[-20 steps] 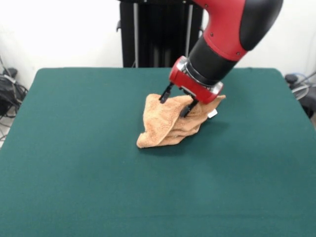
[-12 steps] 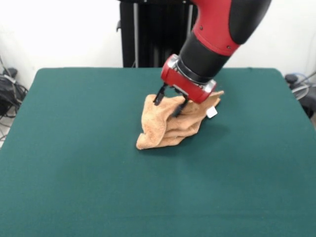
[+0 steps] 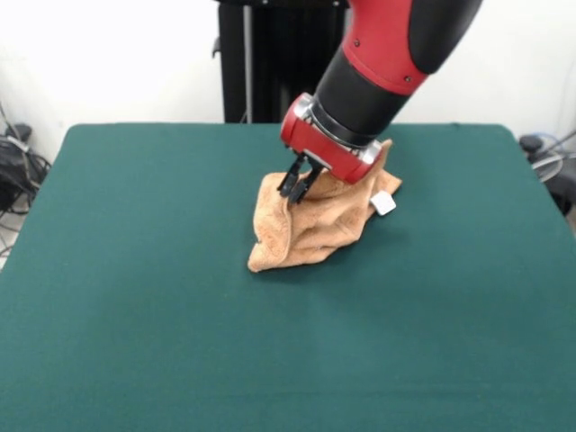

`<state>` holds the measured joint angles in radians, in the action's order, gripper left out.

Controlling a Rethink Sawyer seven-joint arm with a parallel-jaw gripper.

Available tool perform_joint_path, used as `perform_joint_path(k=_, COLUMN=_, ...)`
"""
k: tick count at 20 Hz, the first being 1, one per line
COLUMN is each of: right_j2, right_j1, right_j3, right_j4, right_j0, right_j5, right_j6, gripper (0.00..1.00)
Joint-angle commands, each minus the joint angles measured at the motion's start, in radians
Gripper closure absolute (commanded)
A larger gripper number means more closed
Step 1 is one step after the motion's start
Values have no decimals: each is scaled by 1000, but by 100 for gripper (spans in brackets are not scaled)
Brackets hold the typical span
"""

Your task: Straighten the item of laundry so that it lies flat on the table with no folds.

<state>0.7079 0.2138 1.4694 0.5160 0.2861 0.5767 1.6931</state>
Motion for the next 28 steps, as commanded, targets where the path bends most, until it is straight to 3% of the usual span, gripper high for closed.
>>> perform_joint_path(k=1, right_j2=-148, right_j1=-4, right_j3=11, right_j4=-61, right_j0=-17, right_j5=55, right_j6=123, gripper=100)
perform_joint_path(k=6, right_j2=-175, right_j1=42, right_j3=25, right_j4=-72, right_j0=-36, right_j5=83, right_j6=96, gripper=100)
perform_joint_path(k=15, right_j2=-154, right_j1=149, right_j3=-3, right_j4=-102, right_j0=-47, right_j5=255, right_j6=75, gripper=100)
perform_joint_path(k=28, right_j2=-140, right_j1=224, right_j3=-64, right_j4=-161, right_j0=-56, right_j5=427, right_j6=92, gripper=100)
